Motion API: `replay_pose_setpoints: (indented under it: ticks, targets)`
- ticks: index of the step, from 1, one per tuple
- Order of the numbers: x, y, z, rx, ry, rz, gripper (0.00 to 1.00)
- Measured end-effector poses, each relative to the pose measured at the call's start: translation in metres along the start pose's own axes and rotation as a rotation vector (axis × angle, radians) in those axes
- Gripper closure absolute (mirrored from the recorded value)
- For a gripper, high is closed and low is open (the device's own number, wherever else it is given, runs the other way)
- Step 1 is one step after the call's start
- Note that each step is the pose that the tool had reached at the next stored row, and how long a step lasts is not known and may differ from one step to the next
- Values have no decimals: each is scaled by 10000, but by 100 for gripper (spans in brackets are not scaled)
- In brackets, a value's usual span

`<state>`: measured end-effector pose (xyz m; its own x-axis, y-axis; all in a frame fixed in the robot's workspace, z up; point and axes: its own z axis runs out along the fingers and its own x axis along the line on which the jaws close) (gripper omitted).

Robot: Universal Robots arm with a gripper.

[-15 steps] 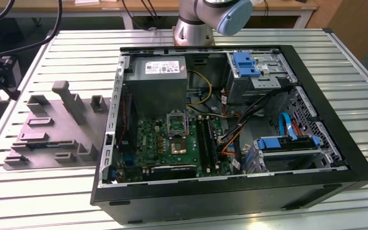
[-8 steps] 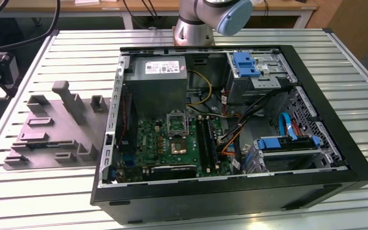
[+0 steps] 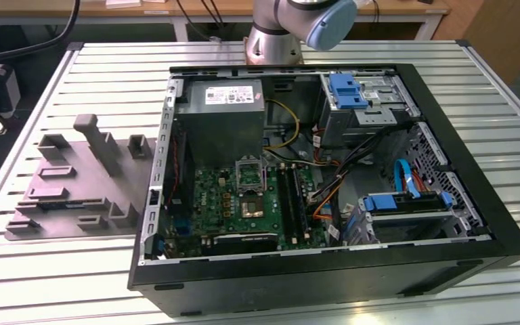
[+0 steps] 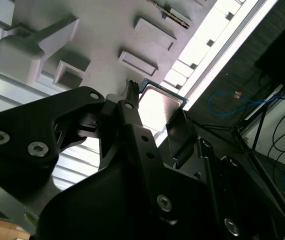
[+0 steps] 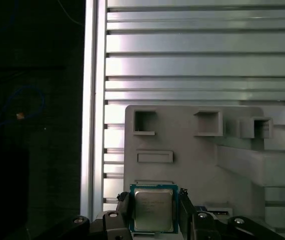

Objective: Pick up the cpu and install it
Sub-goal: 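Pick up the cpu and move it towards the insertion slot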

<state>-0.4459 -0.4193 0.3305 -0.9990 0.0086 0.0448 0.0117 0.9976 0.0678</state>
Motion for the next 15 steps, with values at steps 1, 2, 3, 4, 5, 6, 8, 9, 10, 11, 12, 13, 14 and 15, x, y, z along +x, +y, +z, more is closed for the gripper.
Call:
replay_pose_setpoints:
  ticks: [1, 2, 3, 4, 5, 6, 8, 9, 10, 11, 12, 13, 14, 15]
  targets:
    - [1, 1, -17, 0, 0, 0, 53]
    - [1, 2, -33, 0, 0, 0, 53]
    - [2, 3, -50, 1, 0, 0, 53]
    - [3, 4, -65, 0, 0, 0, 53]
    - [3, 5, -80, 1, 0, 0, 53]
    - [4, 7, -93, 0, 0, 0, 53]
    - [5, 9, -113, 0, 0, 0, 53]
    - [5, 10, -120, 1, 0, 1, 53]
    - [5, 11, -125, 4, 0, 0, 53]
    - [6, 12, -131, 5, 0, 0, 53]
    - [6, 13, -138, 7, 0, 1, 53]
    - [6, 14, -145, 8, 1, 1, 53]
    - [7, 15, -153, 8, 1, 1, 53]
    - [7, 15, -162, 8, 0, 1, 53]
